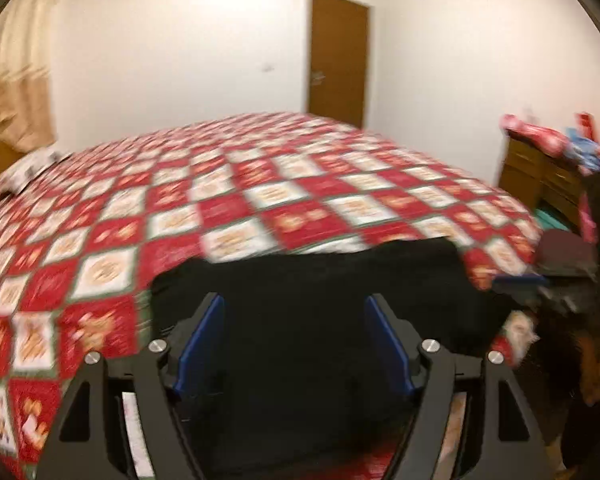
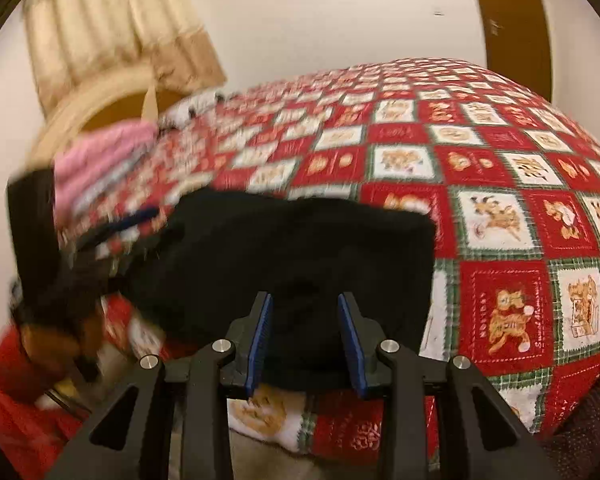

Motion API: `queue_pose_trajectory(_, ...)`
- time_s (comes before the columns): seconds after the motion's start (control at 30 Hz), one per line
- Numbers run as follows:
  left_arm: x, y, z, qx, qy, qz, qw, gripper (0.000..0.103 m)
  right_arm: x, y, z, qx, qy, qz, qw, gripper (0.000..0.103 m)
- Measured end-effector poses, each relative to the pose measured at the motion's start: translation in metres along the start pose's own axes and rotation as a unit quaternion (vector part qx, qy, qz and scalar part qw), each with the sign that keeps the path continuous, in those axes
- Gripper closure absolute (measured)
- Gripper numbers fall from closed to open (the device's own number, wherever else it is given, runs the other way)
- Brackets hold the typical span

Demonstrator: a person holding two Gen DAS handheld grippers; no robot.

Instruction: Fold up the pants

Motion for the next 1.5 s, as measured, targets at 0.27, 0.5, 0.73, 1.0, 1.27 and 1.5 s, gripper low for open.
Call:
queue_pose_trajectory(0.27, 0.026, -0.014, 0.046, 0.007, -0.066, -0.046, 0.9968, 0.027, 0.003, 0.040, 0.031, 0.082, -0.042, 0.003, 0.996, 0.067)
queue_pose_trajectory(0.5, 0.007, -0.040, 0.018, -0.059, -0.049, -0.028, 0.9967, 0.024, -0.032, 0.021, -0.018, 0.035, 0.039, 0.050, 0.997, 0.067)
queue_pose_trajectory(0.73, 0.051, -0.047, -0.025, -0.054, -0.046, -0.066, 0.9954, 0.024, 0.052, 0.030, -0.057, 0.050, 0.007, 0.061, 0.997, 0.065)
queue_pose_trajectory(1.0, 0.087, -0.083, 0.005, -0.156, -0.115, -0.061, 0.9791, 0.018, 0.070, 0.019, -0.055, 0.033, 0.025, 0.064, 0.997, 0.036)
queue_pose_trajectory(1.27, 0.038, -0.068, 0.011, -0.121, -0.088, -0.080, 0.9856, 0.018, 0.006, -0.004, -0.034, -0.007, 0.075, 0.069, 0.995, 0.036)
queue_pose_trajectory(1.5, 0.046, -0.048, 0.028, -0.074, -0.115, -0.106, 0.9849, 0.018, 0.028, 0.024, 0.017, 0.043, -0.001, 0.112, 0.993, 0.035)
Point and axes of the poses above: each gripper's, at about its wrist camera, not at the fingertips, and x roughly the way its jaws point, y to its right, z to its underside, the point moved 5 cm from there along x, roughly the way its jaws point, and after that the axes turned 1 degree about -z, right-handed, at the moved point
